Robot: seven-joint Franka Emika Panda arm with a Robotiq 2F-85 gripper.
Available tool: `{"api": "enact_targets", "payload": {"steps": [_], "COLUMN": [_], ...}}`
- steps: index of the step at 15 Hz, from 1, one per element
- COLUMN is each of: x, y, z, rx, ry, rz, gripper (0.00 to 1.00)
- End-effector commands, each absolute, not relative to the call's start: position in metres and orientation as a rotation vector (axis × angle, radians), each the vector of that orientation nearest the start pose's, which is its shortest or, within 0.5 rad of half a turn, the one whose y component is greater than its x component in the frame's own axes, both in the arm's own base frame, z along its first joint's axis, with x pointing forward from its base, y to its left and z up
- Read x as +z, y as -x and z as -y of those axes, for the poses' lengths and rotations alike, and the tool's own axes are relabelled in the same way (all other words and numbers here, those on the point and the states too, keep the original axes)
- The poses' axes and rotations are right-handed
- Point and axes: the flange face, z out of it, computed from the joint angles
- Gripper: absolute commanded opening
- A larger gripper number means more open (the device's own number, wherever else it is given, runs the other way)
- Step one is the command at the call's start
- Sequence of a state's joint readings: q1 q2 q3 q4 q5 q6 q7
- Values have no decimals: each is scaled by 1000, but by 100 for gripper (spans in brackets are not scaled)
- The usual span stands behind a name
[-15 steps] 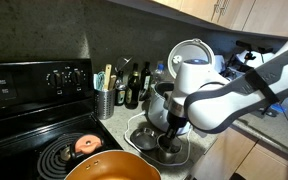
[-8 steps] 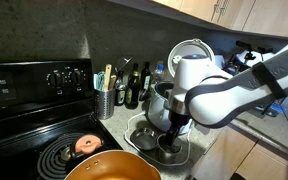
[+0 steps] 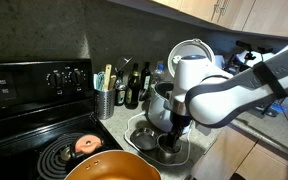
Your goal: Remove the jar from the silver pot and put it inside the rice cooker
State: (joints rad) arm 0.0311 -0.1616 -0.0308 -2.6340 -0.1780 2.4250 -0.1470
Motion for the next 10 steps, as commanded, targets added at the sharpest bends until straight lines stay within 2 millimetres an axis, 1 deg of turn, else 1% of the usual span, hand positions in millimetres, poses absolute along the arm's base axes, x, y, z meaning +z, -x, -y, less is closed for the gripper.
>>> {"api": "enact_targets", "payload": {"steps": [1,2,3,5,8,9,10], "x": [304,304,304,303,300,299,299], "y": [-416,-416,-416,-417,-417,-417,-417], "z": [1,2,3,6,12,14,15], "rx": [109,110,110,111,115,116,118], "ry": [3245,3248,3254,3264,3267,3265,3263], "rz": [417,416,402,384,375,370,367], "gripper": [72,88,93,100,100,95,74]}}
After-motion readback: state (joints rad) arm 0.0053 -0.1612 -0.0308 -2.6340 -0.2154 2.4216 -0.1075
